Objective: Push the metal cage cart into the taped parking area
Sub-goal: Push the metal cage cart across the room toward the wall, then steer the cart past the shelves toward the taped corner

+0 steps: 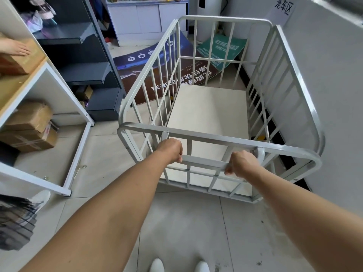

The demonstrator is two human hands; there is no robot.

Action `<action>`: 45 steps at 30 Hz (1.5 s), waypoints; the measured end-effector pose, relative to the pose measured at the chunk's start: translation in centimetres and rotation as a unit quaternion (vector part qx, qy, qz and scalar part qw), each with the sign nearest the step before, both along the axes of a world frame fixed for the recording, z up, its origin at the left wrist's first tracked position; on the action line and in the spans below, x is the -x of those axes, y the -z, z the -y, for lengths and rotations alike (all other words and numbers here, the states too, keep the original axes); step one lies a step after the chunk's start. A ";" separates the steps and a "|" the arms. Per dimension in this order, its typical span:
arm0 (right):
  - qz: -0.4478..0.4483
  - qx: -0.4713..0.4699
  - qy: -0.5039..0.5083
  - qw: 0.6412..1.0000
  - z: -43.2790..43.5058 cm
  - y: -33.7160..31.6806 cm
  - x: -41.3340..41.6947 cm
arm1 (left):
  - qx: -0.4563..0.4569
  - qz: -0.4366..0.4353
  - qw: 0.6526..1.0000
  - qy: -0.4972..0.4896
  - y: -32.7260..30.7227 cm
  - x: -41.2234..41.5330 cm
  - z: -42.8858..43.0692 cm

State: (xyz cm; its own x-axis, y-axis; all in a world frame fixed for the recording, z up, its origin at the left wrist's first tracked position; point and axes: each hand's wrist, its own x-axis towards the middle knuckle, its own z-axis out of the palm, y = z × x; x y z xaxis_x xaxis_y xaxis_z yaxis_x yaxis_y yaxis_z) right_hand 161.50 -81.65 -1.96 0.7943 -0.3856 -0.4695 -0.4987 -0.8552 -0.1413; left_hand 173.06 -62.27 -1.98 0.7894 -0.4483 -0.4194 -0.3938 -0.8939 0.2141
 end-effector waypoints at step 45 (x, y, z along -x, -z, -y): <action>0.207 -0.021 0.017 0.978 -10.7 -13.4 -7.6 | 0.125 0.080 0.985 0.089 -15.7 -6.9 -10.3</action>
State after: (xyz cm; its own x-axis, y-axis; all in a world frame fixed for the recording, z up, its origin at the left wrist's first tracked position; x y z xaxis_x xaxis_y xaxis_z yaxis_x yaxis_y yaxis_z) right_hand 169.13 -70.94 11.42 0.9068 -0.4019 -0.1271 -0.4192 -0.8282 -0.3718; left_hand 179.96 -51.95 13.75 0.7356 -0.6593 -0.1560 -0.5864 -0.7349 0.3407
